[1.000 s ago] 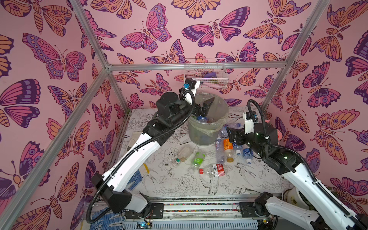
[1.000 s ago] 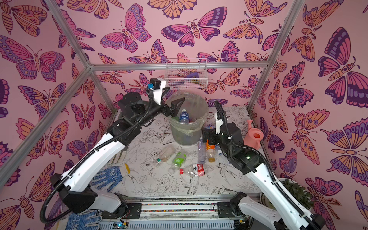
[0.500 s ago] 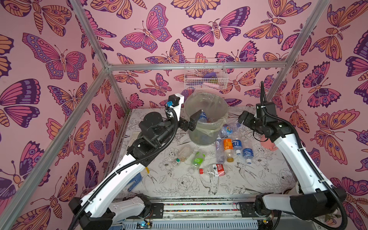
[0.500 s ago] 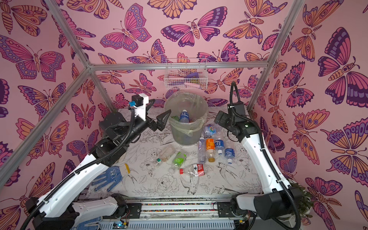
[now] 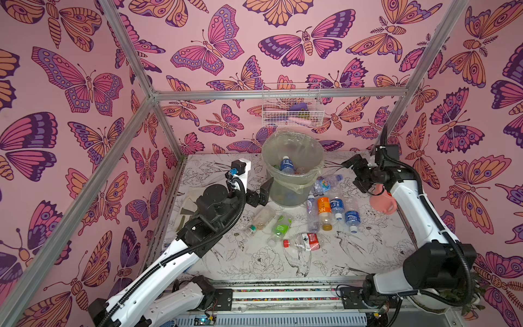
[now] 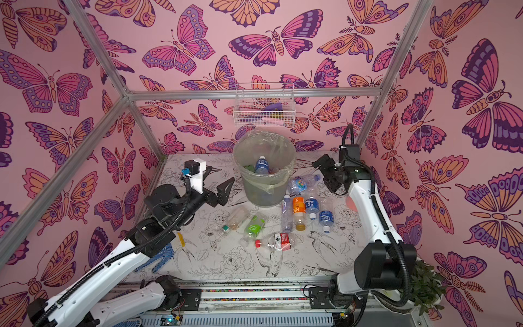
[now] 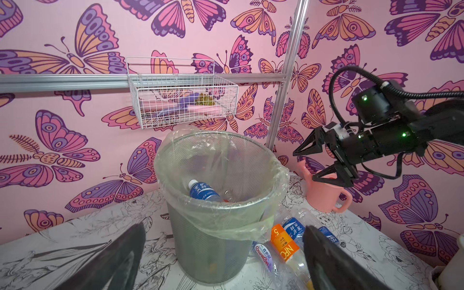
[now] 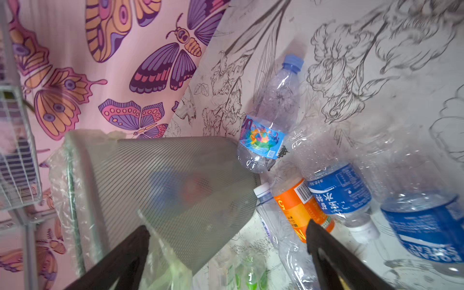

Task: Throw the plastic bottles in the bin
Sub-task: Throw the plastic bottle into the trash bin, then pick up the plastic bottle from the top-right of the table.

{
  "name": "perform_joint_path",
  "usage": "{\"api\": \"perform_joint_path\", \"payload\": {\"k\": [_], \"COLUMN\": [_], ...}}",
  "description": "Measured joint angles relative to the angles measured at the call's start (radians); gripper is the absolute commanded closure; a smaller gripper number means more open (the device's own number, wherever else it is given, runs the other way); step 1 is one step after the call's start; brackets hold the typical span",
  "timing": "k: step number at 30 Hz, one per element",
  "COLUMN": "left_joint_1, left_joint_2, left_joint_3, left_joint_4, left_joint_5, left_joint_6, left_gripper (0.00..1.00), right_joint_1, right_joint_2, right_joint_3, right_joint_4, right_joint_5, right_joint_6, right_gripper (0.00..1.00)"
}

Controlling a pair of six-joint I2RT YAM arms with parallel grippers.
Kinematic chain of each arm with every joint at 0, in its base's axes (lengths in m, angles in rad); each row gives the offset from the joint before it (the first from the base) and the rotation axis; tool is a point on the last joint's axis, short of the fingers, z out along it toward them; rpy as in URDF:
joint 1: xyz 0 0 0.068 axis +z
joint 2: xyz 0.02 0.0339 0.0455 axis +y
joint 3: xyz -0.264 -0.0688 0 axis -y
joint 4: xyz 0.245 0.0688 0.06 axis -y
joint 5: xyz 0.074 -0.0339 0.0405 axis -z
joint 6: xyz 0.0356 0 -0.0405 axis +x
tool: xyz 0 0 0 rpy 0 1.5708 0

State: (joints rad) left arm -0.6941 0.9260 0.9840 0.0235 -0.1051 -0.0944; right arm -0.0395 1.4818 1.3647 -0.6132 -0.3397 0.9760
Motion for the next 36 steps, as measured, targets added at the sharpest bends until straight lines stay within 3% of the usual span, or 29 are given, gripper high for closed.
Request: {"api": "perform_joint_path", "payload": {"k": [7,21,36], "left_joint_1": [0.0,0.0,0.0], "left_joint_2": [-0.069,-0.13,-0.16], "left_joint_3": [-0.064,-0.163,-0.289], "left_joint_4": [-0.019,-0.104,-0.193], "left_joint_5": [-0.024,-0.031,-0.031], "left_joint_6": [-0.04,-0.173,-0.323], "left_gripper": [0.01,0.02,0.04], "right_joint_1": [-0.004,-0.004,0.038], "right_joint_2": [0.051,0.227,0.366], "right_joint_3": [-0.013,0.146,0.329], "right_joint_4": [0.007,-0.021,-0.068], "right_joint_5": [-0.013,0.047,0.138], "right_joint_6": [0.038,0.072,0.072], "right_gripper": [0.01,0.0,0.12]}}
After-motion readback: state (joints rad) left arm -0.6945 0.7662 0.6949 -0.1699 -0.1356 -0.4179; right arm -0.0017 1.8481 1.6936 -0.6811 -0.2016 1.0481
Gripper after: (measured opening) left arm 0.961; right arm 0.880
